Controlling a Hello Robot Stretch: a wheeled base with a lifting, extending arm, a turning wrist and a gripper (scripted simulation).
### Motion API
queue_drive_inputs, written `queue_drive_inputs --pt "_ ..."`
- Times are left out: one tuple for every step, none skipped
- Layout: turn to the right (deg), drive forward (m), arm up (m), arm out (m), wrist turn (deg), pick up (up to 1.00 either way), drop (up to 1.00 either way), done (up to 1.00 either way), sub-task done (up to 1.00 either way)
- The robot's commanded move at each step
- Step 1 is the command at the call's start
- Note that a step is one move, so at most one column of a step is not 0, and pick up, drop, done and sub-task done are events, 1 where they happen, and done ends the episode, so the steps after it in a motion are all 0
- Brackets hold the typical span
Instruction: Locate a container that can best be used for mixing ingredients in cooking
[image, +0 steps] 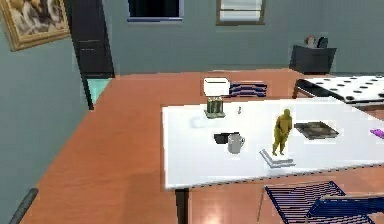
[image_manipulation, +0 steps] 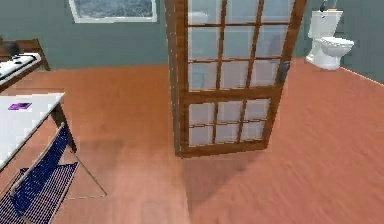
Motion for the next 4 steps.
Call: queue_drive_inputs --pt "0.0 0.10 0.00 0.00 0.0 0.00 0.00 0.00 0.00" --pt "-45.0 0.00 0.00 0.00 0.0 0.00 0.00 0.00 0.00" --pt "0.0 0.75 0.00 0.00 0.0 0.00 0.00 0.00 0.00" --pt "27.0 0.00 0.00 0.00 0.0 0.00 0.00 0.00 0.00"
